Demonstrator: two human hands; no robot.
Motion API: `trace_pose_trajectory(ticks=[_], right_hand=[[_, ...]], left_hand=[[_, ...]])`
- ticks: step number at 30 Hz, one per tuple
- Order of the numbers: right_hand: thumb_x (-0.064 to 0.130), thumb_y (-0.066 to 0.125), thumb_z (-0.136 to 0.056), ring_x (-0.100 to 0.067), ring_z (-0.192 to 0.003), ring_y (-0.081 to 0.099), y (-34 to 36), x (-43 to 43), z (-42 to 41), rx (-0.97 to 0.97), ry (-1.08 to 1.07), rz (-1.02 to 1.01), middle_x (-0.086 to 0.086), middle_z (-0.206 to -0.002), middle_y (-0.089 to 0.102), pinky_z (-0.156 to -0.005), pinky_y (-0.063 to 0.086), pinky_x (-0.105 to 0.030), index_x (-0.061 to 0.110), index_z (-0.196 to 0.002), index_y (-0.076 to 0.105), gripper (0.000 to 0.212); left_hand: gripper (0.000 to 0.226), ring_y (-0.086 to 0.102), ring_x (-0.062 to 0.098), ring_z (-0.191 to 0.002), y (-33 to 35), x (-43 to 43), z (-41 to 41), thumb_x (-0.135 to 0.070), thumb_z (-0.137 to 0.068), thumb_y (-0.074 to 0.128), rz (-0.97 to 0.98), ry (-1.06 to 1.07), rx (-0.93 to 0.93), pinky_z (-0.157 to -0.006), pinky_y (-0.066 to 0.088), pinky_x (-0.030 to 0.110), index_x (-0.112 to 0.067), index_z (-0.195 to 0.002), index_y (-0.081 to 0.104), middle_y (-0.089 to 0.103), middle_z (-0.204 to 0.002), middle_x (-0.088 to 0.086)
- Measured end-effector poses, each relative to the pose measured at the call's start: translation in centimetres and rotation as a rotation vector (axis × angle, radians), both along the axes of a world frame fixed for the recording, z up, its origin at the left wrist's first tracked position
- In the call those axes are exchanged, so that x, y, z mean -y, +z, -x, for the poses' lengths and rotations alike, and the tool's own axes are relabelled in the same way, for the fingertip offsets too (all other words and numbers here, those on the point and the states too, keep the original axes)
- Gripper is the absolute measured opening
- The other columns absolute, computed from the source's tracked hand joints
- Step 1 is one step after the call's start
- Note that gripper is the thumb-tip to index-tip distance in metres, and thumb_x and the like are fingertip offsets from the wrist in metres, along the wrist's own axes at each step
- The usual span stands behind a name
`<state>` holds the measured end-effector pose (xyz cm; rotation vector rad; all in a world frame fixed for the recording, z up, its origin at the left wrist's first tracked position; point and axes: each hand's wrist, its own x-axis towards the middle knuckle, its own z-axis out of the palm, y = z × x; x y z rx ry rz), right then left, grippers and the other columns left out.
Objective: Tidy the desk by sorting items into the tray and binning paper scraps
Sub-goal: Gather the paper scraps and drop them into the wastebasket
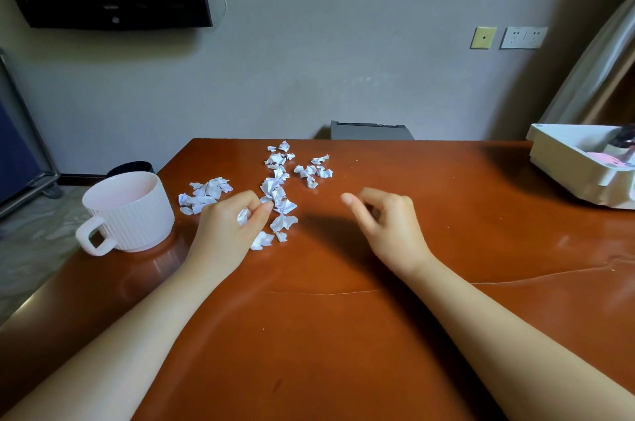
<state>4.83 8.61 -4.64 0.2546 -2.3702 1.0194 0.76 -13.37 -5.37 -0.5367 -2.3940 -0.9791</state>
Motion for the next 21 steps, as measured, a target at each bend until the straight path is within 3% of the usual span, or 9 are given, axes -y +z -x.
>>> trace_pose_trajectory(ticks=[4, 6, 8, 10, 13, 16, 18, 21], right_hand=[[0.036, 0.055, -0.091, -0.022, -0.029, 0.037, 0.1, -1.1, -0.4, 0.099, 0.006, 0.367, -0.003, -0.038, 0.039, -0.034, 0.036, -0.031, 0.012, -0.058, 0.041, 0.043], [0.033, 0.054, -0.093, -0.022, -0.024, 0.040, -0.2, -1.8, -0.4, 0.178, 0.015, 0.377, -0.004, -0.037, 0.040, -0.035, 0.036, -0.033, 0.011, -0.062, 0.043, 0.039], [0.030, 0.048, -0.095, -0.023, -0.025, 0.045, -0.3, -2.5, -0.4, 0.262, 0.036, 0.303, -0.009, -0.039, 0.046, -0.038, 0.040, -0.026, 0.008, -0.072, 0.049, 0.032], [0.029, 0.042, -0.098, -0.019, -0.034, 0.051, -0.5, -2.9, -0.4, 0.308, 0.057, 0.171, -0.003, -0.051, 0.055, -0.050, 0.044, -0.024, 0.011, -0.086, 0.059, 0.027], [0.051, 0.040, -0.090, -0.011, -0.089, 0.057, -1.1, -3.0, -0.9, 0.315, 0.092, -0.158, 0.010, -0.107, 0.061, -0.084, 0.039, -0.024, 0.026, -0.116, 0.060, 0.042], [0.071, 0.037, -0.077, -0.009, -0.127, 0.037, -1.7, -2.7, -1.4, 0.352, 0.145, -0.441, 0.015, -0.139, 0.044, -0.104, 0.029, -0.029, 0.040, -0.132, 0.044, 0.064], [0.064, 0.047, -0.084, -0.011, -0.129, 0.032, -1.8, -2.4, -1.5, 0.328, 0.108, -0.524, 0.015, -0.140, 0.041, -0.103, 0.028, -0.032, 0.041, -0.131, 0.044, 0.053], [0.047, 0.049, -0.091, -0.015, -0.109, 0.040, -1.9, -2.4, -1.5, 0.249, 0.065, -0.537, 0.013, -0.126, 0.047, -0.090, 0.034, -0.030, 0.037, -0.121, 0.053, 0.032]], left_hand=[[0.019, 0.059, 0.002, -0.047, 0.0, -0.2, -0.3, -0.022, -0.089, 0.058, -0.030, -0.038, 0.106, -0.041, 0.042, 0.012, -0.011, -0.074, 0.058, 0.060, -0.057, -0.005], [0.013, 0.061, 0.002, -0.045, 0.0, -0.2, -0.4, -0.024, -0.091, 0.056, -0.034, -0.066, 0.178, -0.039, 0.042, 0.012, -0.016, -0.080, 0.060, 0.063, -0.067, -0.008], [0.010, 0.063, 0.007, -0.046, 0.1, 0.0, -0.3, -0.024, -0.092, 0.054, -0.024, -0.081, 0.192, -0.039, 0.045, 0.016, -0.020, -0.084, 0.060, 0.065, -0.074, -0.009], [0.011, 0.062, 0.008, -0.045, 0.1, 0.1, -0.3, -0.024, -0.093, 0.053, -0.029, -0.075, 0.196, -0.040, 0.045, 0.016, -0.021, -0.085, 0.061, 0.065, -0.071, -0.007], [0.013, 0.060, 0.003, -0.046, 0.2, 0.1, -0.5, -0.023, -0.093, 0.052, -0.009, -0.044, 0.163, -0.038, 0.040, 0.007, -0.019, -0.084, 0.060, 0.059, -0.062, -0.009], [0.016, 0.058, -0.005, -0.053, 0.3, -0.2, -0.7, -0.018, -0.094, 0.052, -0.026, -0.063, 0.131, -0.038, 0.038, 0.006, -0.013, -0.081, 0.060, 0.051, -0.056, -0.012], [0.019, 0.058, -0.007, -0.055, 0.4, -0.3, -0.7, -0.015, -0.094, 0.051, -0.024, -0.092, 0.098, -0.042, 0.039, 0.006, -0.012, -0.076, 0.058, 0.048, -0.054, -0.015], [0.025, 0.059, 0.013, -0.059, 0.1, -0.2, -0.5, -0.018, -0.094, 0.049, -0.005, -0.118, 0.071, -0.050, 0.043, 0.018, -0.014, -0.071, 0.057, 0.055, -0.057, -0.002]])
